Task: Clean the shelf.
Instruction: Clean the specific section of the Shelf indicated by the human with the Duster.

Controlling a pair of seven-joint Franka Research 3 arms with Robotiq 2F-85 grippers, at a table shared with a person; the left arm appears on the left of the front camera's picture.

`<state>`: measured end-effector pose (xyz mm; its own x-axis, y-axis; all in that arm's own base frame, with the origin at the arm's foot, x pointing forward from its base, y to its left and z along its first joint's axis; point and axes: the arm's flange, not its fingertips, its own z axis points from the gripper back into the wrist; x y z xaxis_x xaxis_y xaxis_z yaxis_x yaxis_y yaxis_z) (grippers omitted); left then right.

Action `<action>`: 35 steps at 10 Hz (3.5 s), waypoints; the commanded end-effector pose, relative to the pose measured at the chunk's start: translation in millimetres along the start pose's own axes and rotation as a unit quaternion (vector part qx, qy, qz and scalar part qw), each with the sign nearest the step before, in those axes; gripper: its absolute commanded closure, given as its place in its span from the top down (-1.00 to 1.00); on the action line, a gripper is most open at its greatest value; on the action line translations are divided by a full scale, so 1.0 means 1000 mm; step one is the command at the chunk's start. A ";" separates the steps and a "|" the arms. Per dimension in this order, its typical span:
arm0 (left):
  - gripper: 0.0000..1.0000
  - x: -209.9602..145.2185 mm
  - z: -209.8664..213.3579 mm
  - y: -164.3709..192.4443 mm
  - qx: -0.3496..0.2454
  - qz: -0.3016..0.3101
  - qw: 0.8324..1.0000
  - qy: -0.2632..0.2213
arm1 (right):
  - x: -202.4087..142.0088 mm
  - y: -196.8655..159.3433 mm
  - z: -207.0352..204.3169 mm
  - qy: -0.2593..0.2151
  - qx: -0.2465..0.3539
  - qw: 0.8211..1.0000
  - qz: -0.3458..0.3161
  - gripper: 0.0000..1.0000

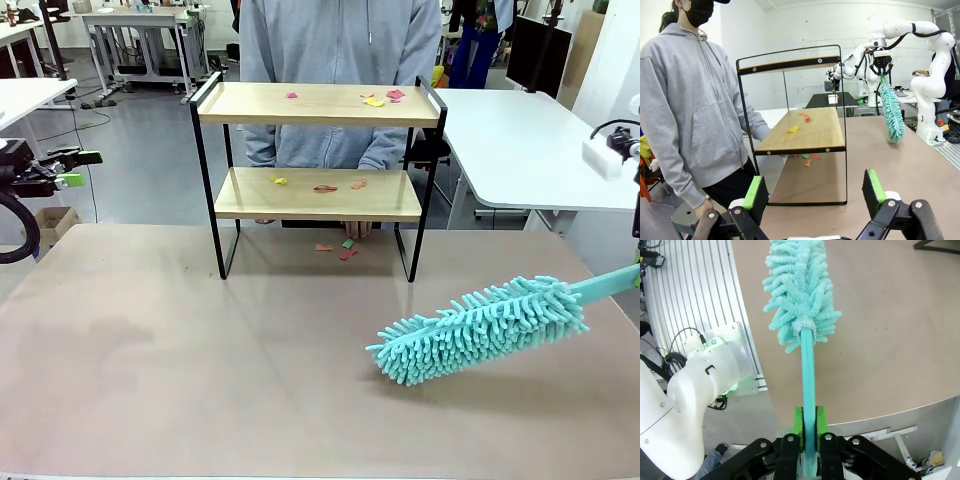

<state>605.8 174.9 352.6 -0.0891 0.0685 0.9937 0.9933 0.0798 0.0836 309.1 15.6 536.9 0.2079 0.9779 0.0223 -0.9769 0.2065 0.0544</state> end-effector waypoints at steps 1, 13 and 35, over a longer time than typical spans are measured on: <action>1.00 0.003 0.000 -0.001 0.000 -0.003 1.000 -0.001 | -0.001 0.000 0.000 0.003 -0.001 1.000 0.001 -0.74; 1.00 0.003 0.000 -0.001 0.000 -0.003 1.000 -0.001 | 0.179 0.051 -0.021 -0.119 -0.010 0.952 -0.283 -0.74; 1.00 0.003 0.000 -0.001 0.000 -0.003 1.000 -0.001 | 0.342 0.086 -0.146 -0.234 -0.128 0.806 -0.528 -0.74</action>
<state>606.2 175.1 352.1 -0.0889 0.0684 0.9937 0.9933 0.0798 0.0834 290.8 376.4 399.0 0.8673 0.1534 0.4735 -0.2202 0.9714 0.0886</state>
